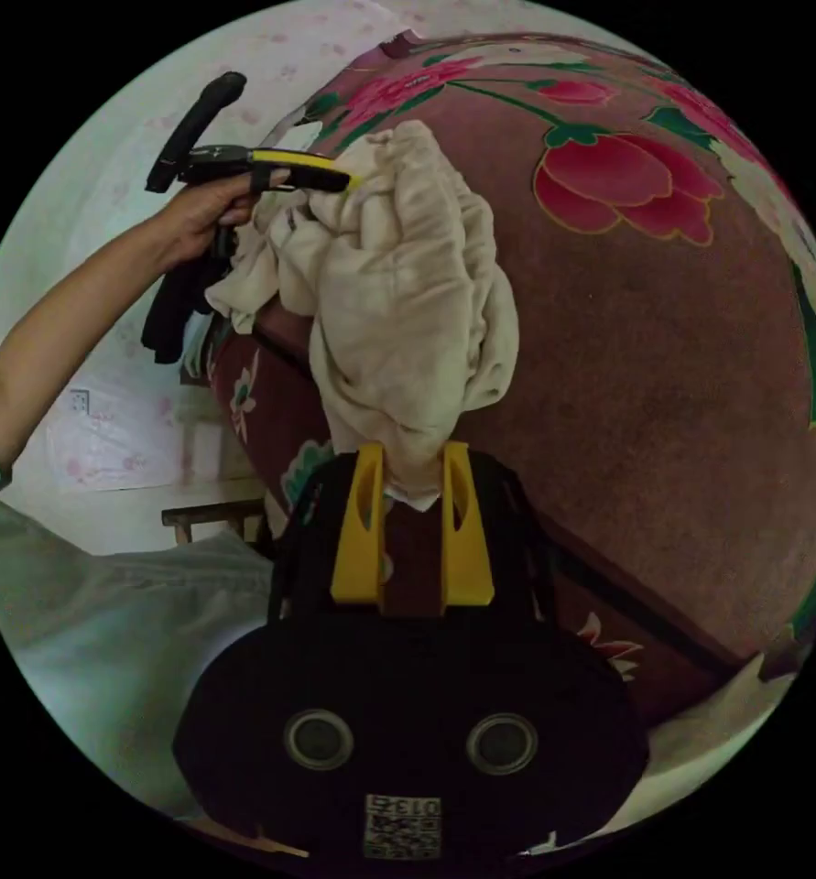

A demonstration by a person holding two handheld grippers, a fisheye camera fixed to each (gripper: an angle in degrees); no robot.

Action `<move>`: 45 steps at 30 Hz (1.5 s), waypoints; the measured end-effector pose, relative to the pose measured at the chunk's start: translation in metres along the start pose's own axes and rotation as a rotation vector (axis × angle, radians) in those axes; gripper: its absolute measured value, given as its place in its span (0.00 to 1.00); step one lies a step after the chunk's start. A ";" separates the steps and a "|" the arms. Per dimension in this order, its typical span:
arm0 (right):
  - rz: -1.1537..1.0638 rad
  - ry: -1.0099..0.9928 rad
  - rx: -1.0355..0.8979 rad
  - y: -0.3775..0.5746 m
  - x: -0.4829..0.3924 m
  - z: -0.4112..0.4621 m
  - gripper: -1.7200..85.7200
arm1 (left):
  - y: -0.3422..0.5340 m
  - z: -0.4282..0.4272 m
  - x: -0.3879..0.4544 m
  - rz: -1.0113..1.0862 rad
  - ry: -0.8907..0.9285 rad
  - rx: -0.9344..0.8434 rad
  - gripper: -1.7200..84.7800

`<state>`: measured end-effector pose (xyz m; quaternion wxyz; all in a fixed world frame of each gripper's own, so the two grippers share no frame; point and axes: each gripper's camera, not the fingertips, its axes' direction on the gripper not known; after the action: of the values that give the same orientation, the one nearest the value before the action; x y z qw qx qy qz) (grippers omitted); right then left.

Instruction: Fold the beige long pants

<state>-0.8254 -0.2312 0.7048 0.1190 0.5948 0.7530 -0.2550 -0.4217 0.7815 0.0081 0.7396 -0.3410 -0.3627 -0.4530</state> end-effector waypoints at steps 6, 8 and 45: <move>0.049 0.162 0.354 0.062 -0.040 -0.085 0.12 | 0.039 -0.105 -0.024 0.017 0.173 0.430 0.07; 0.052 0.335 0.561 0.108 -0.068 -0.149 0.12 | 0.048 -0.157 -0.021 0.051 0.180 0.604 0.07; 1.094 2.341 1.296 0.983 -0.886 -0.214 0.11 | 0.358 -0.734 0.476 1.739 1.216 1.627 0.05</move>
<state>0.3756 -0.6991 1.0745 -0.7590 0.6149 -0.1469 0.1556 0.2293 0.0966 -0.0231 0.8203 0.3296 0.1909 0.4267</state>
